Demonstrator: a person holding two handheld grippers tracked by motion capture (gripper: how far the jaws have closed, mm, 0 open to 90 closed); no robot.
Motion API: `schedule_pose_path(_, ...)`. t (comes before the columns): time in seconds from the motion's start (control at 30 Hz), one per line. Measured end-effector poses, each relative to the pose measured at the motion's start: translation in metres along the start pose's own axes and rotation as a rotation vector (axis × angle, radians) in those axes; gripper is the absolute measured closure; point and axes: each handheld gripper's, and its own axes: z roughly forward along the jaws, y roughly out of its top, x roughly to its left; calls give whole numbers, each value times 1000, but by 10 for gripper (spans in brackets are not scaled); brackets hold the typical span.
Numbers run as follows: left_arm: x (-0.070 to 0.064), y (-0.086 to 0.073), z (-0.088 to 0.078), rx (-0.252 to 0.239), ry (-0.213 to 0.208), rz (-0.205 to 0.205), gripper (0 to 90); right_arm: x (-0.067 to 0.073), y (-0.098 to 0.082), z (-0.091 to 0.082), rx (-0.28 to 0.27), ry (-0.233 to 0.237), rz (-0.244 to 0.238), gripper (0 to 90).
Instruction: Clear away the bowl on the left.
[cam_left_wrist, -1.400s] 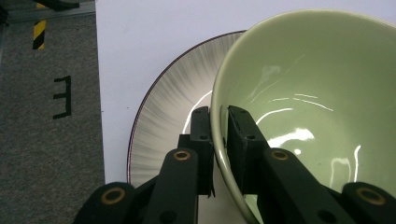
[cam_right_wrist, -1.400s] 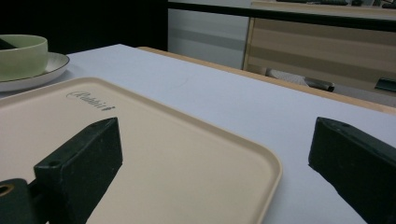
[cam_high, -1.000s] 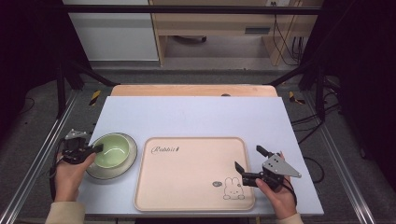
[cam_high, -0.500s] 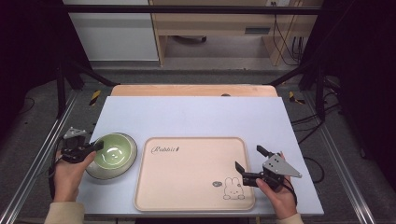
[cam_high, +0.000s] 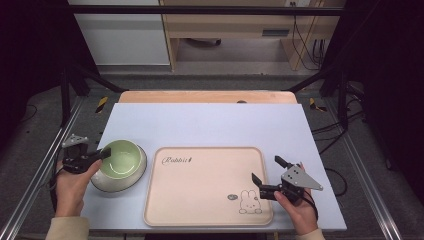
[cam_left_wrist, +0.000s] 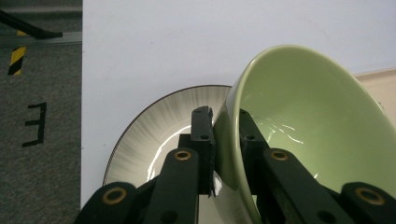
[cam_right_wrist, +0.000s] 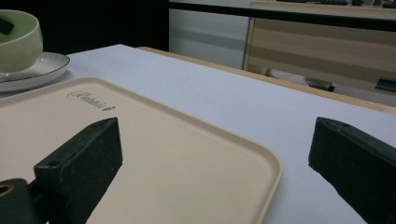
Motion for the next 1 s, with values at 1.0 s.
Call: schedule_pose_path(1.0,-30,13,-3,-43,-65,42,811,1,-1,1,8,8,-1,29)
